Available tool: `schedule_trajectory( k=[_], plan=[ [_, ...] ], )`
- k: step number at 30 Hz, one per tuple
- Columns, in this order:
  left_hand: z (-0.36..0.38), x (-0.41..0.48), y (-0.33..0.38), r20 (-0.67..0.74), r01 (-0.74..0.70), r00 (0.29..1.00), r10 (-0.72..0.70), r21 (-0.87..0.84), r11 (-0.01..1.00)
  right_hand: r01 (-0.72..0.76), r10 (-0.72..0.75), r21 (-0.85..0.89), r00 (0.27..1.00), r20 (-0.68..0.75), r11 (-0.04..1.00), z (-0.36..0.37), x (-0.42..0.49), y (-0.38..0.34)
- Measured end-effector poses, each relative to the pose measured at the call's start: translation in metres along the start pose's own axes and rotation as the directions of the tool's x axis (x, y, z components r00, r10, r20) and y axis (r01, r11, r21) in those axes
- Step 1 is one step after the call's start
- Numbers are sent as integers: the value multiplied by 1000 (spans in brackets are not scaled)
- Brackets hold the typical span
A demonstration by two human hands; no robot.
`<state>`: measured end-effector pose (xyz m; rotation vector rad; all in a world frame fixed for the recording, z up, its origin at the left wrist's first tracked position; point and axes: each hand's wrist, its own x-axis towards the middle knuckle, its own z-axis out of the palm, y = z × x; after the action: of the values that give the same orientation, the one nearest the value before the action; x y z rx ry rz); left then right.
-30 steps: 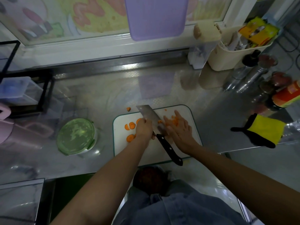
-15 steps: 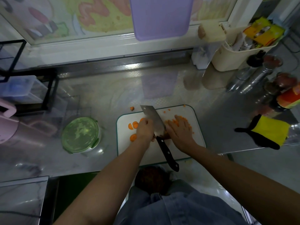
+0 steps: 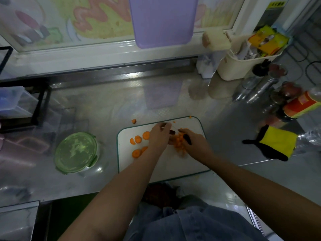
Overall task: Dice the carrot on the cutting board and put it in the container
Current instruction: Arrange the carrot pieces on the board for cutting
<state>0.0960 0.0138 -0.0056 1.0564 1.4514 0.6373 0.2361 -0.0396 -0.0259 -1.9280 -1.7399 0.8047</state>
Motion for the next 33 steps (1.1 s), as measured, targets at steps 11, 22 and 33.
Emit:
schedule_trajectory(
  k=[11, 22, 33],
  plan=[
    [26, 37, -4, 24, -87, 994, 109, 780, 619, -228, 220, -141, 973, -67, 963, -51, 27, 71],
    [42, 43, -14, 143, -172, 985, 97, 847, 503, -23, 34, -151, 997, 72, 988, -48, 3, 77],
    [23, 22, -26, 114, -313, 936, 333, 705, 637, -87, 90, -72, 995, 41, 994, -46, 14, 74]
  ],
)
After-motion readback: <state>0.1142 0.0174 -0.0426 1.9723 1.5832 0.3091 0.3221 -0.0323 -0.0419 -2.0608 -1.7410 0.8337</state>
